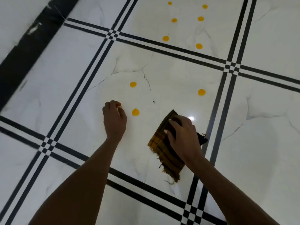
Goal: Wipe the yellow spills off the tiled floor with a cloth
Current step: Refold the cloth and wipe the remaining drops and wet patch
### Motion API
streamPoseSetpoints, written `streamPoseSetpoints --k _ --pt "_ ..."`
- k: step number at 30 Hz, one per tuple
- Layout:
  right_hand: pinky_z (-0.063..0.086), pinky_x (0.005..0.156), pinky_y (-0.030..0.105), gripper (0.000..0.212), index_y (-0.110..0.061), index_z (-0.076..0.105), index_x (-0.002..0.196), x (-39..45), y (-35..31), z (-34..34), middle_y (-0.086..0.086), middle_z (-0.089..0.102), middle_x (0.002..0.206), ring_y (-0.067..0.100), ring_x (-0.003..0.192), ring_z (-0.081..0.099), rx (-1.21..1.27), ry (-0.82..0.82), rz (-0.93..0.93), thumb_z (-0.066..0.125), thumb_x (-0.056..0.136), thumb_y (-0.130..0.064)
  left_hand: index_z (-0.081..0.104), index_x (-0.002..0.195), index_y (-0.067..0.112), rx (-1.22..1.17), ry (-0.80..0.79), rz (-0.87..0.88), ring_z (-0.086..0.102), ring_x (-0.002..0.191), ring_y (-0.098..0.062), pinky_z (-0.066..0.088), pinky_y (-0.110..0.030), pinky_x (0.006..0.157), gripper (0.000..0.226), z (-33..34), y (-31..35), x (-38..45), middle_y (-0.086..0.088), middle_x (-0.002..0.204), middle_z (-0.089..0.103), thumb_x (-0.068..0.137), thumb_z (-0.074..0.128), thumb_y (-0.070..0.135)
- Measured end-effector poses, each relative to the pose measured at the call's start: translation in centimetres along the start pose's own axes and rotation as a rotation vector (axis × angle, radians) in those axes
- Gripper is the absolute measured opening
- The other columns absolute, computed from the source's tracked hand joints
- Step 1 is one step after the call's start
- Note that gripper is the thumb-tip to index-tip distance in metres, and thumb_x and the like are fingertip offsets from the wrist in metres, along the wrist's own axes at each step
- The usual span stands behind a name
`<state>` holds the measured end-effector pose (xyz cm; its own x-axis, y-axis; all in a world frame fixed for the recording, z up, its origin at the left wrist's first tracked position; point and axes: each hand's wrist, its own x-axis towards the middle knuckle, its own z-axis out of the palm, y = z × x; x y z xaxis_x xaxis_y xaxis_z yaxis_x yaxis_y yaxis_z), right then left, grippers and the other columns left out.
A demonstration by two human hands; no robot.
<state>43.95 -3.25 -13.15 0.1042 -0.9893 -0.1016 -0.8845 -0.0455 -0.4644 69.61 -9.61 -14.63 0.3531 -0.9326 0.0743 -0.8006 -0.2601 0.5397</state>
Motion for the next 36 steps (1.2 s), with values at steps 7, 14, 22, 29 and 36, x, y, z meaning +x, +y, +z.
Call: streamPoseSetpoints --k 7,14,22,29,36 --pt "0.008 0.131 0.06 0.066 -0.023 0.016 0.168 -0.8 1.0 3.9 0.007 0.005 0.177 0.025 0.165 0.0 -0.219 -0.05 -0.149 0.029 0.111 -0.052 0.059 0.118 0.007 0.278 -0.03 0.22 0.055 0.104 -0.039 0.048 -0.048 0.08 0.024 0.1 -2.8 2.8 -0.017 0.119 0.058 0.096 0.053 0.016" --pt "0.004 0.132 0.054 0.07 -0.02 0.013 0.168 2.1 0.5 3.6 0.007 0.004 0.177 0.023 0.165 -0.001 -0.28 -0.001 -0.125 0.027 0.109 -0.055 0.057 0.135 0.006 0.317 0.012 0.306 0.054 0.125 -0.04 0.042 -0.051 0.11 0.036 1.4 -4.6 1.5 -0.018 0.137 0.058 0.108 0.042 0.024" --pt "0.008 0.131 0.058 0.085 -0.006 0.023 0.165 16.7 -4.7 5.4 0.021 0.017 0.173 0.035 0.163 0.012 -0.242 0.08 -0.028 0.025 0.105 -0.065 0.039 0.158 0.016 0.248 0.007 0.212 0.022 0.158 -0.034 0.014 -0.054 0.13 0.051 0.1 -8.4 4.4 -0.011 0.168 0.033 0.111 0.037 0.035" --pt "0.006 0.131 0.058 0.07 -0.028 0.02 0.167 9.1 0.3 3.0 0.004 0.01 0.177 0.026 0.164 0.007 -0.354 -0.223 -0.741 0.039 0.106 -0.058 0.034 0.161 0.02 0.278 0.001 0.172 0.017 0.161 -0.03 0.014 -0.052 0.13 0.053 0.1 -8.1 4.5 -0.007 0.17 0.029 0.11 0.034 0.038" --pt "0.009 0.13 0.059 0.067 -0.02 0.031 0.164 26.4 -5.8 4.5 0.013 0.024 0.173 0.034 0.161 0.02 -0.3 0.064 -0.138 0.023 0.106 -0.052 0.028 0.163 0.022 0.272 -0.005 0.18 0.009 0.162 -0.028 0.01 -0.05 0.131 0.055 0.5 -8.3 4.5 -0.005 0.173 0.021 0.11 0.031 0.037"
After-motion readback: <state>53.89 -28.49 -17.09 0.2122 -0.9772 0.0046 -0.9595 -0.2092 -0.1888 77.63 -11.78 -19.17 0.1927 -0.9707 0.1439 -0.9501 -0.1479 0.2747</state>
